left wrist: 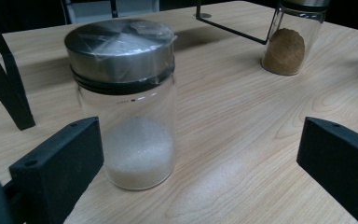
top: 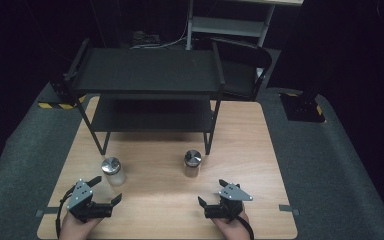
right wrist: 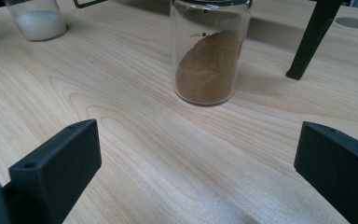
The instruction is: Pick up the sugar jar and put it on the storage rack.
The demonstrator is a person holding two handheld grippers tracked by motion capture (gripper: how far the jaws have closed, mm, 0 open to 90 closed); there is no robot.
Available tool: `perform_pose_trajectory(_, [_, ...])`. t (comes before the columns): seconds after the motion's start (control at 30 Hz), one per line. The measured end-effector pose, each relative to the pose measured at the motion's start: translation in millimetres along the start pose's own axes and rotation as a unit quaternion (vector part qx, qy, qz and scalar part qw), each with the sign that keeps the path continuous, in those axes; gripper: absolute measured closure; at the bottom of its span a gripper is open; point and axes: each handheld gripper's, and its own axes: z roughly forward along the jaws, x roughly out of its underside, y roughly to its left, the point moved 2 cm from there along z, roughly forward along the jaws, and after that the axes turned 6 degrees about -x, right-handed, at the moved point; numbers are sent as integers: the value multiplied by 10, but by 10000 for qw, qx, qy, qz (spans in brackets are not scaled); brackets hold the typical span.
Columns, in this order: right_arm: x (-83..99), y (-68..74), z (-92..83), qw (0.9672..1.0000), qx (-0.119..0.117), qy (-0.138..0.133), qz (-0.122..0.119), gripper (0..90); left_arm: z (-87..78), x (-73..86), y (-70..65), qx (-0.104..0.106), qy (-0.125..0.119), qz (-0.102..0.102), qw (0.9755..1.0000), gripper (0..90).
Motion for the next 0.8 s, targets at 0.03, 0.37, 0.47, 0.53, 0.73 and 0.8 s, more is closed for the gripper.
perform_pose_trajectory(0.03, [2, -3, -1, 10000, -8, -7, 3, 1, -4, -11, 3, -33, -4, -1, 10000, 6])
perform_pose_trajectory(0.37, [17, -8, -10, 10000, -6, -57, 40, 1, 25, -110, 57, -120, -52, -2, 9999, 10])
perform_pose_trajectory(0.47, [17, -8, -10, 10000, -13, -55, 35, 1, 63, -115, 99, -140, -86, -84, 9998, 24])
perform_pose_trajectory(0.53, [16, -10, -10, 10000, -15, -54, 39, 1, 94, -110, 134, -134, -79, -127, 9998, 33])
perform_pose_trajectory(0.73, [18, -8, -11, 10000, -7, -60, 40, 1, 174, -116, 227, -142, -66, -192, 9997, 44])
perform_pose_trajectory(0.8, [18, -9, -11, 10000, -10, -61, 40, 1, 191, -129, 248, -141, -100, -198, 9997, 50])
